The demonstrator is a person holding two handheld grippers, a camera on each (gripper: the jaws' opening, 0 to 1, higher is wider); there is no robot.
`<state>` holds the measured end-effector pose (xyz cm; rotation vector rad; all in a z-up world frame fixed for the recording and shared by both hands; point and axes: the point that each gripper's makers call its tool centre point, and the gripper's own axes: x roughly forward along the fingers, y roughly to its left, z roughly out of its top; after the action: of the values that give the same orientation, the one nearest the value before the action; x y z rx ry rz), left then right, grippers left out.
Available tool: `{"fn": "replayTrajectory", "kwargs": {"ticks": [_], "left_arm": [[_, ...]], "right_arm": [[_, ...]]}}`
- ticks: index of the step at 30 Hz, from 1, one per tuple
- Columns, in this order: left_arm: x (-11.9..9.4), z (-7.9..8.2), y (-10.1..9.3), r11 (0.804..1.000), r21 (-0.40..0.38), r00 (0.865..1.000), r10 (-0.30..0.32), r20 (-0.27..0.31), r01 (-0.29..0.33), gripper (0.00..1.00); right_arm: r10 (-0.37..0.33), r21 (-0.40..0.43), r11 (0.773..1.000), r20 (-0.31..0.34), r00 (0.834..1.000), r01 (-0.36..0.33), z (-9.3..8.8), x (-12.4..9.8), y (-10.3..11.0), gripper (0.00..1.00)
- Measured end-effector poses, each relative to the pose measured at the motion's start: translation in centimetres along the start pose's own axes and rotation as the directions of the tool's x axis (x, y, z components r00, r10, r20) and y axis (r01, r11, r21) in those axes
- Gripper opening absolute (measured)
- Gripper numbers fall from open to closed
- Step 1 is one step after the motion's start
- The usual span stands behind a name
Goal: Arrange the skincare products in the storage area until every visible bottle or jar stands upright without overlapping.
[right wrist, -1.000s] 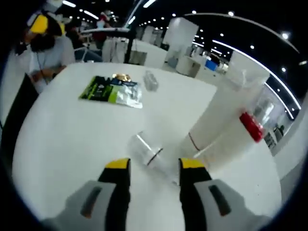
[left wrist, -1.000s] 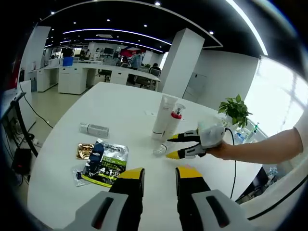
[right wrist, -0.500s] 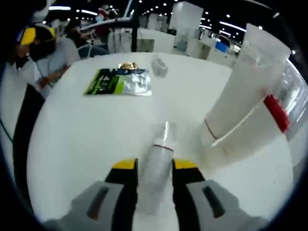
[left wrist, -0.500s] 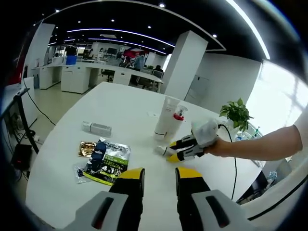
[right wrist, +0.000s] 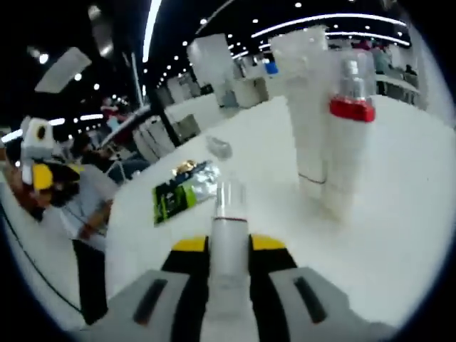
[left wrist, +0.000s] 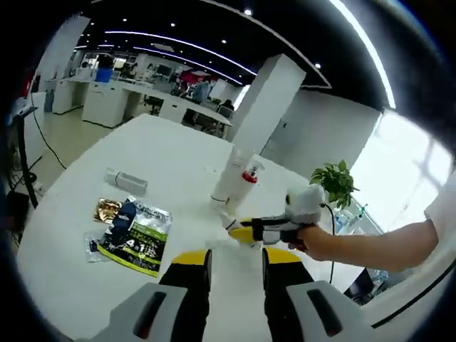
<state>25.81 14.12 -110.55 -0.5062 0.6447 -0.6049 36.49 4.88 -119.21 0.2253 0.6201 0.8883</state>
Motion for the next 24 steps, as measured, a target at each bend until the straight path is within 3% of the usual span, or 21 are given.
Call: {"fn": "replayTrajectory", "kwargs": {"ticks": [3,4,8,11,13,14,16,19,23,24], "left_arm": [[0.4,-0.2,0.0,1.000,-0.021,1.000,-0.012,-0.009,0.012,0.30],[0.5,-0.2,0.0,1.000,-0.026,1.000,-0.015,-0.011,0.015,0.31],[0.8,-0.3,-0.2,0.997,-0.064,0.999,-0.043,-0.009,0.043,0.31],[0.9,0.0,-0.7,0.987,-0.129,0.996,-0.090,0.021,0.092,0.33],[0.7,1.0,-1.6,0.957,-0.228,0.982,-0.161,0.095,0.179,0.35],[0.6,1.1,-1.4,0.950,-0.254,0.982,-0.160,0.101,0.181,0.35],[0.7,0.9,-1.1,0.954,-0.243,0.983,-0.157,0.096,0.176,0.37],[0.7,0.5,-1.5,0.955,-0.230,0.982,-0.173,0.081,0.187,0.37],[0.7,0.3,-2.1,0.946,-0.239,0.976,-0.203,0.083,0.218,0.37],[0.7,0.3,-2.1,0.946,-0.236,0.974,-0.207,0.088,0.222,0.37]], "right_arm": [[0.128,0.033,0.991,0.077,0.989,-0.131,0.6,-0.7,4.1,0.19],[0.138,0.034,0.989,0.085,0.987,-0.141,0.7,-0.8,4.5,0.19],[0.295,0.107,0.944,0.152,0.943,-0.313,1.3,-1.9,8.9,0.19],[0.346,0.118,0.923,0.167,0.923,-0.367,1.4,-2.4,10.6,0.19],[0.415,0.145,0.885,0.187,0.890,-0.443,1.5,-2.9,12.5,0.19],[0.424,0.136,0.882,0.192,0.885,-0.452,1.5,-3.0,12.8,0.19],[0.462,0.157,0.856,0.193,0.865,-0.492,1.4,-3.3,13.8,0.19],[0.489,0.162,0.837,0.205,0.848,-0.523,1.5,-3.5,14.6,0.19],[0.558,0.166,0.788,0.212,0.802,-0.593,1.7,-4.2,16.5,0.19],[0.591,0.169,0.763,0.208,0.779,-0.624,1.6,-4.5,17.3,0.19]]}}
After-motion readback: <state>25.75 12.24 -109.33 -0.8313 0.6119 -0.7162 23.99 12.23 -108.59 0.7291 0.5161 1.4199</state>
